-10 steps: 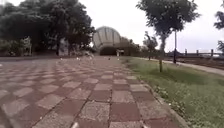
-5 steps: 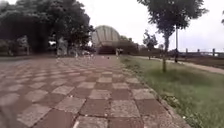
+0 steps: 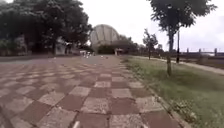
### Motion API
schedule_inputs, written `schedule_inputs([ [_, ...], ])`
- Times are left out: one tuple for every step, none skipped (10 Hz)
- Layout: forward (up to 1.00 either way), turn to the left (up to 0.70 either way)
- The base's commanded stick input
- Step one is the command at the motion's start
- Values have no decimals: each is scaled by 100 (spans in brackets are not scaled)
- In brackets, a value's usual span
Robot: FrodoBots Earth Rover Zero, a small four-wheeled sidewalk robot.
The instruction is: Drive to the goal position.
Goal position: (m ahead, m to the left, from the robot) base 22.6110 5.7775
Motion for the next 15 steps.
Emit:
schedule_inputs([
  [70,27],
  [70,2],
  [70,0],
  [70,0],
  [70,0],
  [70,21],
  [70,27],
  [70,13],
  [70,0],
  [70,0],
  [70,0],
  [70,0],
  [70,0],
  [70,0],
  [70,0],
])
